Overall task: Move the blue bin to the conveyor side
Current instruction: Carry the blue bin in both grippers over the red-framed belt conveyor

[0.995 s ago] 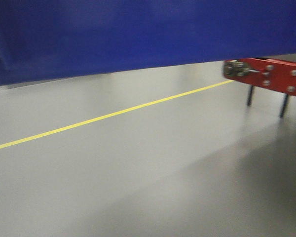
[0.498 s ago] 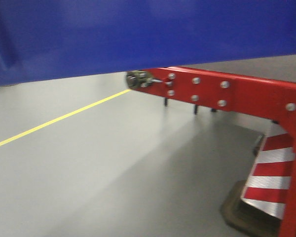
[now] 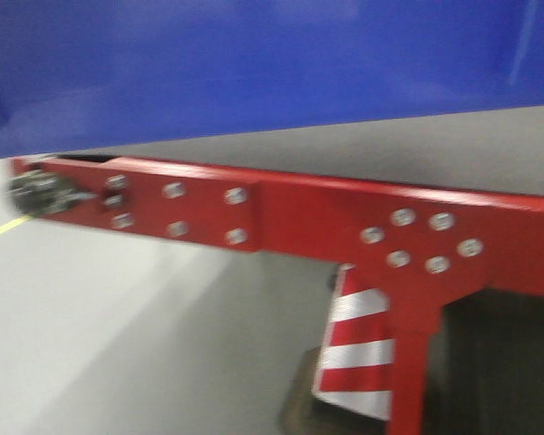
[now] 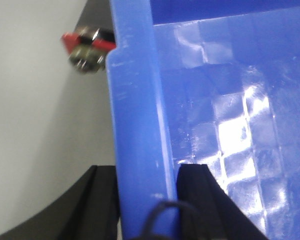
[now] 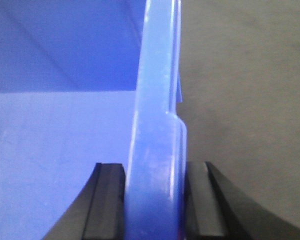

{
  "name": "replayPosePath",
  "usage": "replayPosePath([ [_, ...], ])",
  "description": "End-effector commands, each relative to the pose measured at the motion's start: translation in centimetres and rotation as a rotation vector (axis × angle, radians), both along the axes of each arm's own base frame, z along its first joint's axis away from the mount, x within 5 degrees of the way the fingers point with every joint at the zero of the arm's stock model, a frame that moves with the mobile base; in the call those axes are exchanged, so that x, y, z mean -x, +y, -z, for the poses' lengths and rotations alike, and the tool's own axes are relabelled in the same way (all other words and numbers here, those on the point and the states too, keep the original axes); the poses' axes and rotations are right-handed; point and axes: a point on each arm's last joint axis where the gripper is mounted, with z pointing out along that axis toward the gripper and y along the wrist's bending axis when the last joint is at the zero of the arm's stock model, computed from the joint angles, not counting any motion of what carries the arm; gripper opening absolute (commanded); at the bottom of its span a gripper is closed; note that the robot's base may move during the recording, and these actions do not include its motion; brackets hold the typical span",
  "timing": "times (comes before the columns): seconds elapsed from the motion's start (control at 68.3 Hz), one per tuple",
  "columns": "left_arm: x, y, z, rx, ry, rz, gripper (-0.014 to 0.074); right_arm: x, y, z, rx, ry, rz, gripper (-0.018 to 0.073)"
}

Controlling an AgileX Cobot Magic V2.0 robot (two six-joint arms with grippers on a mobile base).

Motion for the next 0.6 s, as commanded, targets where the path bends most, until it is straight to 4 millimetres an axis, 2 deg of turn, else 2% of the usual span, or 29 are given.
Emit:
replayPosePath([
  [0.0,0.4,1.3,-1.3,-0.136,-0.097,-0.057,-0.0009,0.3,-1.1,-1.9,0.064,-0.165,0.049,-0.0078],
  [0.117,0.4,1.7,-1.4,-0.175,-0.099,-0.076,-0.0009,0.3,-1.1,-1.9,0.064,-0.165,0.049,-0.0078],
  [0.585,-0.7,1.8,-3.0,-0.224,-0.313,-0.065,-0.0009,0.3,-1.1,-1.9,0.063,-0.167,0.049,-0.0078],
])
